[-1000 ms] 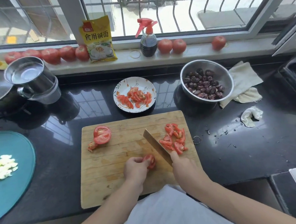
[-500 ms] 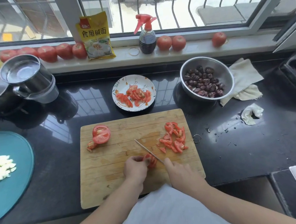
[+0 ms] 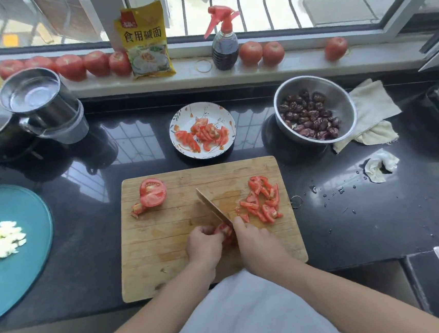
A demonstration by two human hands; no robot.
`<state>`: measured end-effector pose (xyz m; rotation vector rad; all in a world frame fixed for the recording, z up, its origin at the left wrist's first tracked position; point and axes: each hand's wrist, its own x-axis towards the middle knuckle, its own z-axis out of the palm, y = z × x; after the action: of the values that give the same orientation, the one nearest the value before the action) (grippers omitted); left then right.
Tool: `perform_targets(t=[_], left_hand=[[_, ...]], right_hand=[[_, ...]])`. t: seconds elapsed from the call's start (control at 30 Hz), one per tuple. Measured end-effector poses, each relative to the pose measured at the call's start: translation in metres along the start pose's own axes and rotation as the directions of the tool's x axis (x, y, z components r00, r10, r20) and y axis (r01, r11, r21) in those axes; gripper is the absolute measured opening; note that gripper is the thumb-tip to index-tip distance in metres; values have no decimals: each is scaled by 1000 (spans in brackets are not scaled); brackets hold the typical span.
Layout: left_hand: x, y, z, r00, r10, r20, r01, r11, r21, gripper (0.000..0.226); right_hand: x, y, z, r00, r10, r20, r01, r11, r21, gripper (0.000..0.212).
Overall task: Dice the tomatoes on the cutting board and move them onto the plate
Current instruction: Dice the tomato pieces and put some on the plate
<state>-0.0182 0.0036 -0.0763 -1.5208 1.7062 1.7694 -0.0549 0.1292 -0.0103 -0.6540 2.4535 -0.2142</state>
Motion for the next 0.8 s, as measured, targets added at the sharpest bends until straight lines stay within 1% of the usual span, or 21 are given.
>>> perform_targets(t=[0.07, 0.1, 0.13, 0.2, 0.3, 0.37, 0.47, 0.57, 0.63, 0.7, 0.8], left_hand=[[0, 0, 1, 1000, 6, -8, -6, 1000, 1, 36], [0, 0, 1, 1000, 9, -3, -9, 1000, -3, 36], [1, 0, 1, 1000, 8, -2, -8, 1000, -2, 37], [1, 0, 1, 1000, 6, -1, -6, 1000, 10, 37], [-1, 1, 1, 999, 31, -12, -31, 999, 36, 34], [-2, 1, 1, 999, 41, -23, -41, 999, 31, 33], [-5, 1, 3, 998, 56, -34, -55, 997, 50, 33], [-4, 0, 4, 997, 61, -37, -59, 997, 58, 29], [-4, 0, 3, 997, 60, -38, -58, 997, 53, 26], [-3, 0, 3, 998, 62, -34, -60, 997, 49, 25], [-4, 2, 3, 998, 56, -30, -55, 998, 33, 24]], right_hand=[[-12, 10, 3, 999, 27, 33, -26, 999, -39, 42], [-19, 15, 6, 998, 41, 41, -38, 997, -73, 39], [-25, 18, 9, 998, 52, 36, -48, 993, -106, 35], [-26, 17, 13, 998, 58, 9, -57, 991, -119, 36], [-8, 3, 6, 999, 23, -46, -24, 1000, -17, 35], [0, -2, 1, 996, 35, -76, -29, 997, 71, 31], [-5, 9, 6, 991, 117, -57, -104, 974, 201, 29], [-8, 27, 6, 972, 224, -67, -203, 951, 233, 28], [-11, 36, 1, 961, 257, -103, -226, 942, 248, 25], [-18, 40, -2, 964, 244, -103, -211, 944, 255, 21], [-33, 32, -5, 988, 132, -78, -115, 975, 192, 22]])
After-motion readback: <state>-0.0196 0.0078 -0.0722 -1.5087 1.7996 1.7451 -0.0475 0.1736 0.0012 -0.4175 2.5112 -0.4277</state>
